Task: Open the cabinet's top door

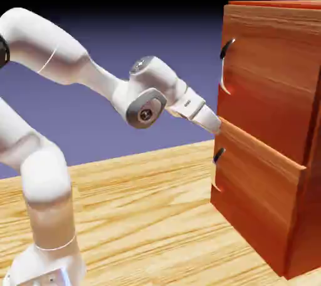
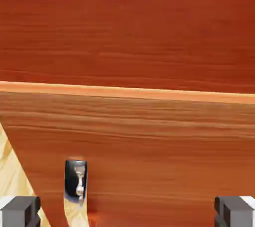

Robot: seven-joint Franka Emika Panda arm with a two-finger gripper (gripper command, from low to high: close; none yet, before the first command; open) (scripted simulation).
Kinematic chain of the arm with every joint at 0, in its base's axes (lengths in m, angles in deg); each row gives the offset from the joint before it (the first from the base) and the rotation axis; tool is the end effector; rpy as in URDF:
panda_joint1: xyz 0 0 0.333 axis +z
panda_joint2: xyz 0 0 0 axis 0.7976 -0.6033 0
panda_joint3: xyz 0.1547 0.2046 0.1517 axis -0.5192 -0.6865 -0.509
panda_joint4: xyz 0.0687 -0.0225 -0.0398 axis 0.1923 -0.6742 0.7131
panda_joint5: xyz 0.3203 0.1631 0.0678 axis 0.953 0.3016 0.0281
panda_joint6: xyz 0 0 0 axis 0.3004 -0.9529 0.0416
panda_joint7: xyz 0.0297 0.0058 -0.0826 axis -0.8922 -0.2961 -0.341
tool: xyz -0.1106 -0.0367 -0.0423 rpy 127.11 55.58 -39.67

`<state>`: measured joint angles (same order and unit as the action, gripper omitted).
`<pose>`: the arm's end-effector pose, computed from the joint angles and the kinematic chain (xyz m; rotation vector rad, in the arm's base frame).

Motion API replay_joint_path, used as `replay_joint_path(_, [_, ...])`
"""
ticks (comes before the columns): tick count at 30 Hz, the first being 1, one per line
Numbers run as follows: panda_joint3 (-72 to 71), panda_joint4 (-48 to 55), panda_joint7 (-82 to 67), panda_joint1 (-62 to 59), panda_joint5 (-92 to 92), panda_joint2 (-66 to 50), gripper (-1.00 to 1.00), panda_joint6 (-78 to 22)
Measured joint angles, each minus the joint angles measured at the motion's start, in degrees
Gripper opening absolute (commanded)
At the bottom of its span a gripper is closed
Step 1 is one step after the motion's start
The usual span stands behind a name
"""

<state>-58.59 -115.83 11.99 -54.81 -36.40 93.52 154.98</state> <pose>0.3886 -0.0031 0.4638 -2.4453 0.9758 -1.0728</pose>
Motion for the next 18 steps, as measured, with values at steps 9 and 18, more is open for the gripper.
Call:
replay_joint_path(9, [-8.85, 3.03, -14.48, -8.67, 22.43, 4.87, 0.00, -2.30])
replay_joint_path(18, [-17.71, 6.07, -28.97, -17.35, 44.86, 9.74, 0.00, -4.59])
